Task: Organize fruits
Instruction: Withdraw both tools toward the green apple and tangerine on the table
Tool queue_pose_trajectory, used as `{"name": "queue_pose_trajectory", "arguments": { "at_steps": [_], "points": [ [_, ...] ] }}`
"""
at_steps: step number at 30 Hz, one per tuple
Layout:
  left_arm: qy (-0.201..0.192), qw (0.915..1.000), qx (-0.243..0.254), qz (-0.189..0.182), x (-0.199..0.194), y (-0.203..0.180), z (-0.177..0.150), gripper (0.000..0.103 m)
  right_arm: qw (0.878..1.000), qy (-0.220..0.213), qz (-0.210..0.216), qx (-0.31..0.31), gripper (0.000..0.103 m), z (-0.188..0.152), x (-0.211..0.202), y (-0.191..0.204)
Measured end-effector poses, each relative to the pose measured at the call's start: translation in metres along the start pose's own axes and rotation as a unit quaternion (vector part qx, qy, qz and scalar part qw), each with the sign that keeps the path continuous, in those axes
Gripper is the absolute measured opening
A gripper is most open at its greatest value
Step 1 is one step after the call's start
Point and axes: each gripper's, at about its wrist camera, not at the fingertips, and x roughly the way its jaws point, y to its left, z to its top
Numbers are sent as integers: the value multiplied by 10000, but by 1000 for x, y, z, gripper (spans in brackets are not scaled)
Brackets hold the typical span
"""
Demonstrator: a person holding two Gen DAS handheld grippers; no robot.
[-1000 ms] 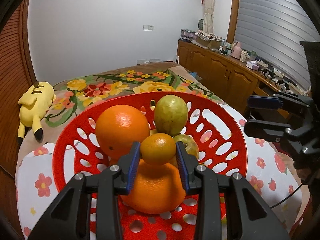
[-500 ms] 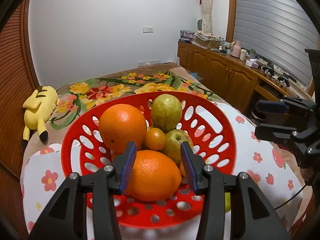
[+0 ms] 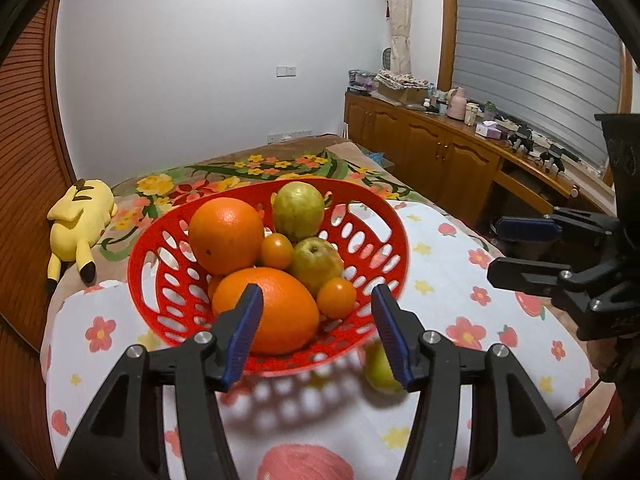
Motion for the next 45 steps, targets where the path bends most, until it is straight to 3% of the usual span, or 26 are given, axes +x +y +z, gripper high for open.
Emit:
{"name": "queue_pose_trajectory", "arguments": {
  "at_steps": [4, 8, 19, 26, 45],
  "points": [
    [-2, 10000, 39, -36, -8, -6, -9, 60, 9999, 4, -46, 104, 67, -14, -8, 3],
    [-43, 9999, 138, -95, -17, -12, -18, 70, 9998, 50, -65, 168, 67, -28, -14, 8],
    [123, 9998, 70, -119, -13, -13, -44, 70, 9995, 108, -13, 298, 67, -47, -16, 13],
    [229, 9996, -18, -171, -3, -12, -59, 70, 9984, 395, 15, 415, 60, -68, 6, 12],
    [318, 9987, 14, -408, 15, -21, -67, 63, 9951, 800, 115, 577, 56, -89, 49, 7]
  ]
}}
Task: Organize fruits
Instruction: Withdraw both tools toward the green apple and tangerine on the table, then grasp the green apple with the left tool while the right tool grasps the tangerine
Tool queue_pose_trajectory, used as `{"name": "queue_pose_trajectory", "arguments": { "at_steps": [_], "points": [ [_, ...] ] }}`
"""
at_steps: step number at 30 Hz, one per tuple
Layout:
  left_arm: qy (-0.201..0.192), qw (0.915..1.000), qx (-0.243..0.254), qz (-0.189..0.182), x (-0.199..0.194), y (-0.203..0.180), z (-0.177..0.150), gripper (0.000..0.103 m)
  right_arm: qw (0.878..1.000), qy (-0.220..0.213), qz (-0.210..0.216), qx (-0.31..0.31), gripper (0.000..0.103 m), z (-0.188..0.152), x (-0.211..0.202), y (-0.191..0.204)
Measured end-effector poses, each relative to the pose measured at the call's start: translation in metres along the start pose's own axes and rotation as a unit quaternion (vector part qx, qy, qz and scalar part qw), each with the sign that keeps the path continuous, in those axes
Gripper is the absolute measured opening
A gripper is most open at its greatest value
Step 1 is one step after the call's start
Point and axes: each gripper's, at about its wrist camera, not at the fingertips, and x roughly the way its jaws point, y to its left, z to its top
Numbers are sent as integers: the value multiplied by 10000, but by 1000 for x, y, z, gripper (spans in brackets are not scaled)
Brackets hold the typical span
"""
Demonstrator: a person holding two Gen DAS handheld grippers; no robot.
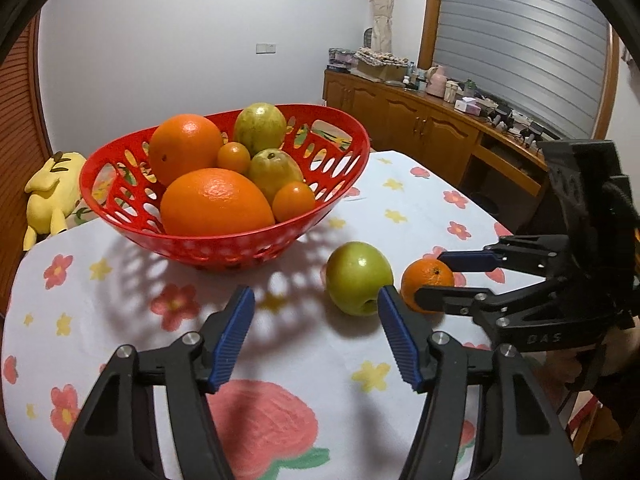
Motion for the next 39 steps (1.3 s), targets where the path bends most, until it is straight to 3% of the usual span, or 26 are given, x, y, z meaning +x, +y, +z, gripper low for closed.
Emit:
{"name": "queue_pose_trajectory", "arguments": {
  "at_steps": [8, 26, 39],
  "points": [
    [64, 9999, 93, -58, 7, -7, 2, 60, 9999, 90, 61, 40, 46, -4, 6, -6],
    [418, 9990, 69, -135, 40, -27, 7, 60, 9994, -278, -3, 200, 46, -39, -36, -15],
    [695, 9975, 162, -2, 67, -38, 14, 60, 9985, -418, 42, 343, 46, -50, -36, -21]
  ]
}}
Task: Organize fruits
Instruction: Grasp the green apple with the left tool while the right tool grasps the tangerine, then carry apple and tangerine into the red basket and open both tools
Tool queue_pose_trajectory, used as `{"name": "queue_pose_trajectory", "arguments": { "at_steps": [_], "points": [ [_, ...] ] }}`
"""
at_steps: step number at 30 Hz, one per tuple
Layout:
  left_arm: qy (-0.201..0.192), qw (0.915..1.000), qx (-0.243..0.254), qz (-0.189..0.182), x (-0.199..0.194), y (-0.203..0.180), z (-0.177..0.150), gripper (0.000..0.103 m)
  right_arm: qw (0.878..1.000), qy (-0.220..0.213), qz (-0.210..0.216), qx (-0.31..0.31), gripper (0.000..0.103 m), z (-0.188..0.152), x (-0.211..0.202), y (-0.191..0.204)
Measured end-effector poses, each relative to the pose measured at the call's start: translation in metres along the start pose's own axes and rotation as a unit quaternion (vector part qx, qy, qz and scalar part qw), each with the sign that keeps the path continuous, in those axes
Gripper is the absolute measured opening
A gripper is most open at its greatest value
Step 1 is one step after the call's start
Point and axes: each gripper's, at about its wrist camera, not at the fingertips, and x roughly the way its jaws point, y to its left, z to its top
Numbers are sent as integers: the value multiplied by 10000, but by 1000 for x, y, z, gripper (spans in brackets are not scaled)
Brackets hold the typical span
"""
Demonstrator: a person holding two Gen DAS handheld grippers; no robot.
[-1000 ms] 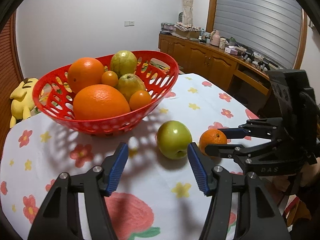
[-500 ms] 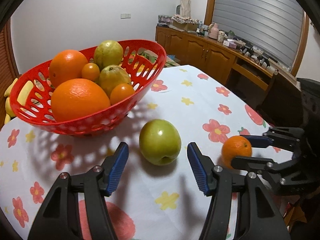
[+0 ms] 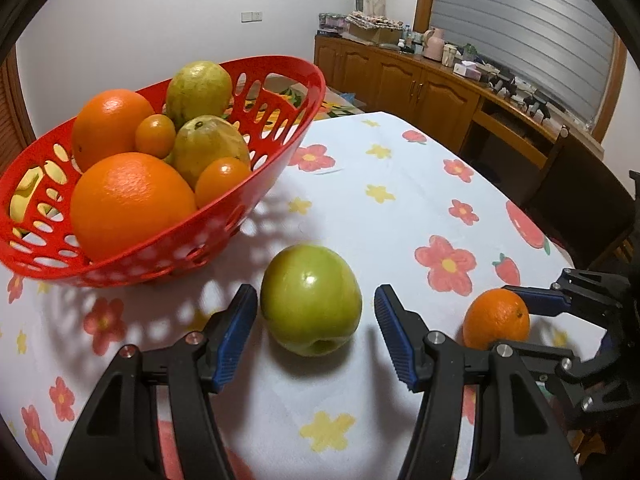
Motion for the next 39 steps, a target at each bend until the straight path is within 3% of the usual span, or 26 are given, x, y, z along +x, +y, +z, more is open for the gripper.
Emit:
{"name": "queue_pose_trajectory", "arguments": {
  "at_steps": [3, 5, 13, 27, 39],
  "points": [
    [57, 10000, 37, 27, 5, -1, 2, 59, 10000, -28, 10, 4, 46, -1, 0, 0],
    [69, 9999, 54, 94, 7, 0, 2, 49, 10000, -32, 16, 16, 46, -1, 0, -1],
    [32, 9999, -64, 123, -4, 7, -8, 49, 9999, -36, -67, -141, 46, -3, 1, 5],
    [-504, 9983, -282, -17, -60, 14, -23, 49, 9998, 12, -66, -177, 46, -3, 6, 8],
    [-933, 9945, -452, 127, -102, 32, -31, 49, 9996, -134, -144, -219, 46, -3, 0, 9]
  ]
}}
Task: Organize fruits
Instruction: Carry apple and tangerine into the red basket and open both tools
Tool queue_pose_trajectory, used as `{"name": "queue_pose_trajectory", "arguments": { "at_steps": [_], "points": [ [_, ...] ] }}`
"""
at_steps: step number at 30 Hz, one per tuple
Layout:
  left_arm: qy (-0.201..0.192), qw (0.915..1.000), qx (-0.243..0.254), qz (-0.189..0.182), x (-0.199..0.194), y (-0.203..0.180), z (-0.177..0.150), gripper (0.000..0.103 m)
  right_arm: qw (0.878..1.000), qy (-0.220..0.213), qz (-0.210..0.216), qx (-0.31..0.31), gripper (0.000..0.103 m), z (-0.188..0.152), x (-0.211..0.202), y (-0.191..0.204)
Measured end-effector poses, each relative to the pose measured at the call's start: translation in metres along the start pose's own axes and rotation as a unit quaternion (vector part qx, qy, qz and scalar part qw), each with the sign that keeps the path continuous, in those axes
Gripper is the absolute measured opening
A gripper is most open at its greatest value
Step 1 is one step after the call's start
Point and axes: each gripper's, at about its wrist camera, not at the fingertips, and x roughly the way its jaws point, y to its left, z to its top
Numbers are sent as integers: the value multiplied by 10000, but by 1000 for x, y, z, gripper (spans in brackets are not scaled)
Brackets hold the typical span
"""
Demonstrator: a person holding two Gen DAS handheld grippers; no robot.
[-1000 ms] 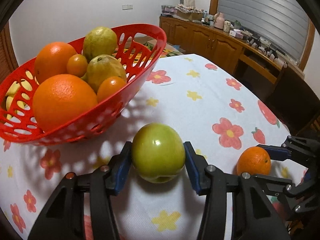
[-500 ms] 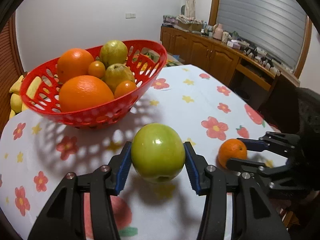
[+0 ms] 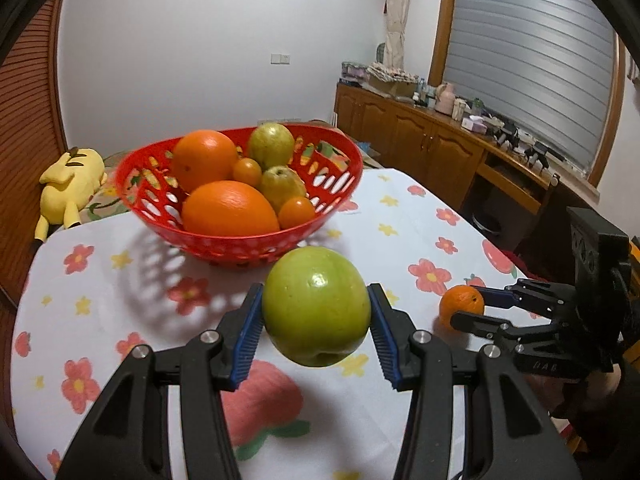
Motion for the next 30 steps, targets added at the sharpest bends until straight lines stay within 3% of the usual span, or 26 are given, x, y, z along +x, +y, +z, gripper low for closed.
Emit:
{"name": "queue_pose_trajectory", "arguments": {
  "at_steps": [10, 21, 30],
  "points": [
    [-334, 9991, -231, 119, -27, 25, 0, 49, 9996, -235, 82, -148, 46, 21, -18, 4],
    [-541, 9977, -258, 324, -30, 55, 27, 49, 9962, -481, 269, -678, 46, 91, -24, 28],
    [-543, 9976, -14, 432, -7, 75, 64, 49, 9924, -579, 268, -1052, 46, 145, 1, 38]
  ]
}}
